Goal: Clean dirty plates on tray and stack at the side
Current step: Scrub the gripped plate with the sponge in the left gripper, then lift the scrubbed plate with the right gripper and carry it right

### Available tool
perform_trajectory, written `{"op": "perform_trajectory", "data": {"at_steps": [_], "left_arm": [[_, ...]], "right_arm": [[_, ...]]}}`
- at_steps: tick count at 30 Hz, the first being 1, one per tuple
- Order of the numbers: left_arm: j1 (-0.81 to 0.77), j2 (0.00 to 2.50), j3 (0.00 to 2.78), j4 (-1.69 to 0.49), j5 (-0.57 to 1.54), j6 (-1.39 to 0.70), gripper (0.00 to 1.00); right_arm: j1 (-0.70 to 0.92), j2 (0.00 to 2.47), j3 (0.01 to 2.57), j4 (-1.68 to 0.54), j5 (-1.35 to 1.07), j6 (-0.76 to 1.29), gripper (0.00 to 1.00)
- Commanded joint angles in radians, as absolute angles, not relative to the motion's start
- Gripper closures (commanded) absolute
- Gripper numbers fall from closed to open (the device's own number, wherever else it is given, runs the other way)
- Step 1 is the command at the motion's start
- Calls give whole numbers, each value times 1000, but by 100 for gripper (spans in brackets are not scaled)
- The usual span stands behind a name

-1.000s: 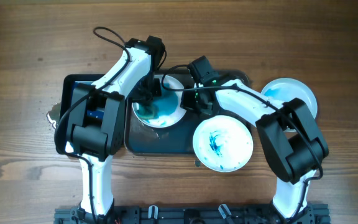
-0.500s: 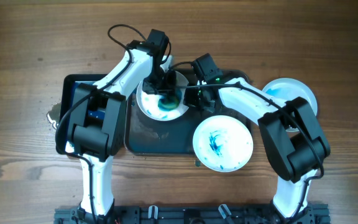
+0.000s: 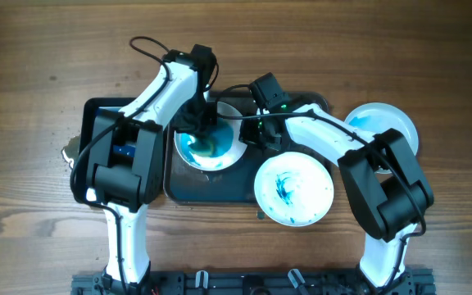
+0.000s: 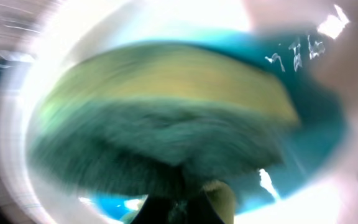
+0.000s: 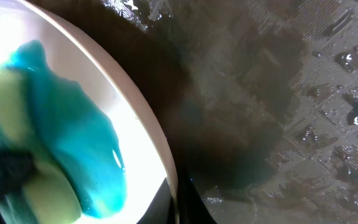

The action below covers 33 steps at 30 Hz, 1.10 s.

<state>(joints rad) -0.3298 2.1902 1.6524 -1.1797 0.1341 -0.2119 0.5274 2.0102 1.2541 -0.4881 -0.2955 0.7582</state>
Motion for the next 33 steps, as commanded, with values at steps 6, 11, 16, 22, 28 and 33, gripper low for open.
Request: {"op": "perform_trajectory", "data": {"at_steps": [6, 11, 16, 22, 28, 33], "left_arm": [[-342, 2220, 1634, -1047, 508, 15, 96], [-318, 2220, 1652, -947, 226, -252, 96], [-273, 2220, 1790, -1116, -137, -465, 96], [-271, 2215, 2006, -1355, -149, -463, 96], [-206, 2170, 2186, -1518, -128, -445, 96], [-130, 2117, 2191, -1523, -121, -441, 96]], "right_arm": [[524, 2027, 1263, -487, -294, 759, 96], [524, 2027, 1263, -490, -294, 758, 96], [524, 2027, 1263, -491, -293, 759, 96], [524, 2027, 1263, -491, -294, 748, 96], [524, 2018, 1288, -505, -356, 643, 96], [556, 1909, 1350, -610, -96, 542, 96]]}}
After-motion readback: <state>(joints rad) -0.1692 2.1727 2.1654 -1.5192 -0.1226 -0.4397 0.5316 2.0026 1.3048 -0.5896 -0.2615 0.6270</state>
